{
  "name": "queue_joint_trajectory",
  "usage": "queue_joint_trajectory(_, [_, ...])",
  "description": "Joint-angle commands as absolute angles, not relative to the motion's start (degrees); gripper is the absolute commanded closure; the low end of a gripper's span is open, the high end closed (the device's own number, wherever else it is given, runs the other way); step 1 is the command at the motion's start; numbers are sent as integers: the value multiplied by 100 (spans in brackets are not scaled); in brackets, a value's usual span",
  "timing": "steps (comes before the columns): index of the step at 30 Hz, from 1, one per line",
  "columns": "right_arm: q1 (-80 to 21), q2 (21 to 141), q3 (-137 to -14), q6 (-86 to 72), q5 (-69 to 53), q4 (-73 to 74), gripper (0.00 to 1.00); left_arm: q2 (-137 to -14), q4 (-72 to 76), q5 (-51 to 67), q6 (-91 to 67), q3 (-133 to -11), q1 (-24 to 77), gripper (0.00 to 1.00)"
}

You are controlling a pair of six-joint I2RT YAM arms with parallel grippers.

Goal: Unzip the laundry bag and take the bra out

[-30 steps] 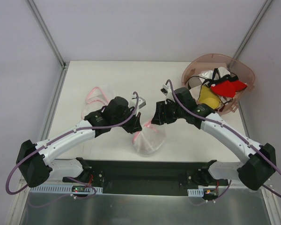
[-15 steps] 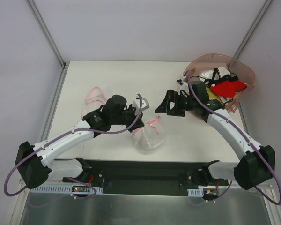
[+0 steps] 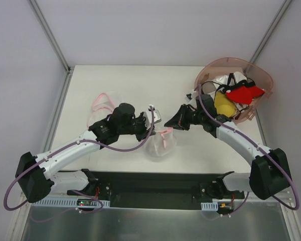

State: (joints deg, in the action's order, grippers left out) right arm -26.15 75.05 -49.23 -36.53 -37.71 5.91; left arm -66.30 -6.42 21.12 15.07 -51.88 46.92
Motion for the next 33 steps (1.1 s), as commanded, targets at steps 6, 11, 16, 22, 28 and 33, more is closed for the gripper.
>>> queue_joint_trajectory(6, [-3111, 6514, -4816, -4043, -1955, 886, 99, -6434, -220, 2452, 1319, -5229, 4650, 1])
queue_joint_trajectory(11, [-3629, 6276, -4790, -4437, -1196, 1055, 99, -6425, 165, 2671, 774, -5116, 4684, 3])
queue_joint_trajectory(16, [-3779, 6196, -4790, -4588, -738, 1160, 99, -6460, 527, 2610, 449, -4835, 4825, 13])
queue_joint_trajectory(22, [-3806, 6205, -4808, -4737, -501, 1353, 99, -6363, 914, 2260, 27, -4641, 5220, 20])
queue_joint_trajectory(28, [-3806, 6205, -4781, -5062, -343, 1477, 99, -6539, 1414, 1407, -395, -4413, 5440, 22])
queue_joint_trajectory(33, [-3814, 6205, -4808, -5203, -316, 1626, 99, -6925, 1678, 1073, -475, -4412, 5484, 30])
